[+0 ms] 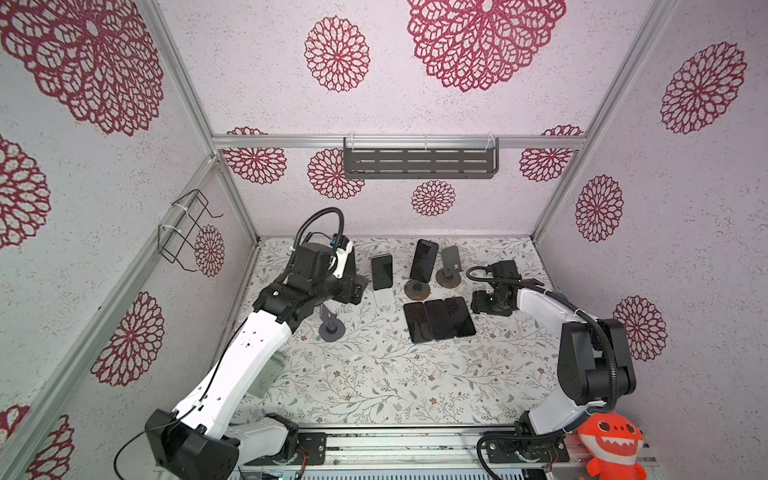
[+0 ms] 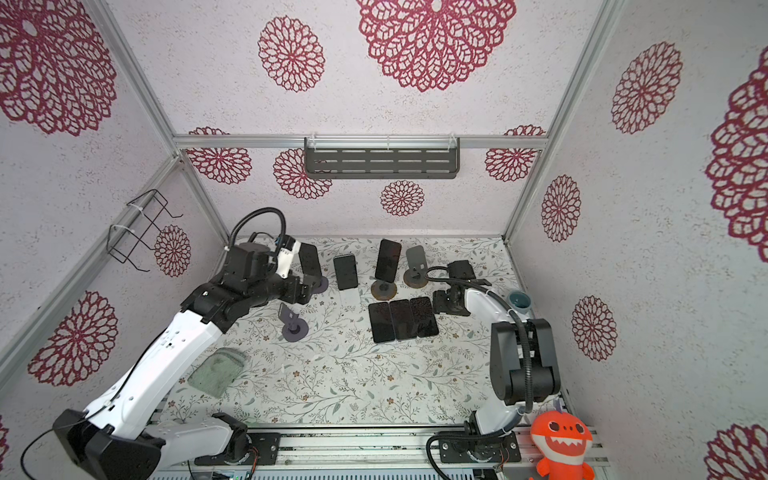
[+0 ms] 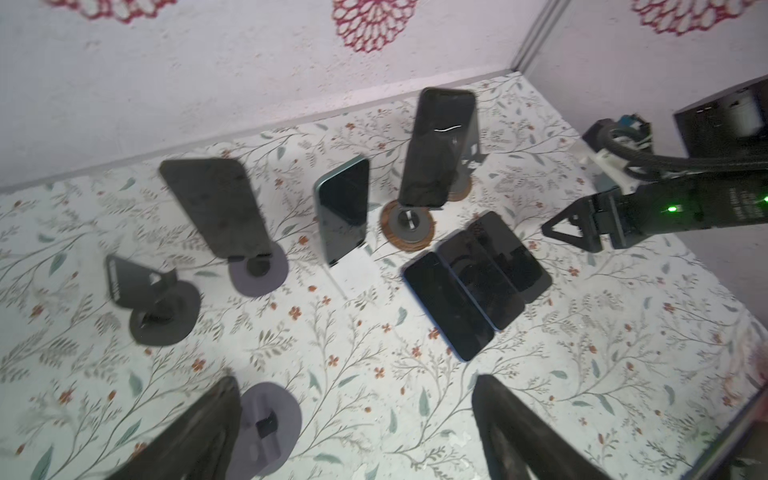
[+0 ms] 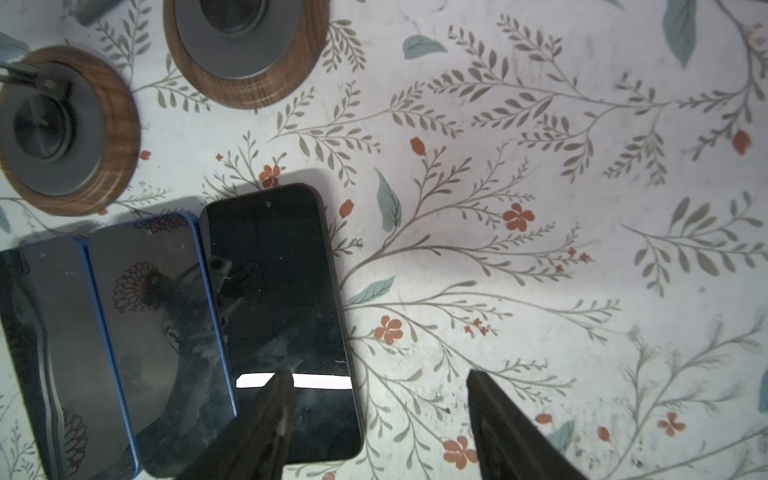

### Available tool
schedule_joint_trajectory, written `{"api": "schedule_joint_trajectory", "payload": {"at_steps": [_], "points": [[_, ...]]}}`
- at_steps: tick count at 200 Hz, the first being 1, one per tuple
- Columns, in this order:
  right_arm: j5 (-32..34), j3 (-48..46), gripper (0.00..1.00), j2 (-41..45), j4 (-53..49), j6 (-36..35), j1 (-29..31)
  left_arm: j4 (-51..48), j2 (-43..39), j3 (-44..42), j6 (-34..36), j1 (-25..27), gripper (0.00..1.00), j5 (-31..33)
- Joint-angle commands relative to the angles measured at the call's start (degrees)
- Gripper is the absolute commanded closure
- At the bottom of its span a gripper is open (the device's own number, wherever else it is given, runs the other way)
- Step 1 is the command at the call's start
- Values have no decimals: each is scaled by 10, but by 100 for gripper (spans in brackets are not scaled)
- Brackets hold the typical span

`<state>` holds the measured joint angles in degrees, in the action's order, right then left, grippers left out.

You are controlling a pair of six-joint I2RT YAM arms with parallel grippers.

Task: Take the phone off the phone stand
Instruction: 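Reach the left gripper to a black phone on a stand while the right withdraws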

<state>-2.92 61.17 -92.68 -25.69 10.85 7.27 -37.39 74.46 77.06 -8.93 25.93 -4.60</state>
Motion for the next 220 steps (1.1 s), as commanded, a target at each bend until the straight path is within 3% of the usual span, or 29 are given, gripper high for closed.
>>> {"api": "schedule_joint_trajectory", "payload": {"at_steps": [1,88,141,220], "points": [[-26,-14,28,48,21,23,-5,40,53,55,-1,14,2,-16],[-91,-125,6,147,58,66,-8,9,370,363,58,67,3,-31],[-93,-159,4,196,60,79,-8,28,496,450,37,84,2,-6],[-73,-160,5,215,56,75,-8,71,577,488,1,112,2,57]]}}
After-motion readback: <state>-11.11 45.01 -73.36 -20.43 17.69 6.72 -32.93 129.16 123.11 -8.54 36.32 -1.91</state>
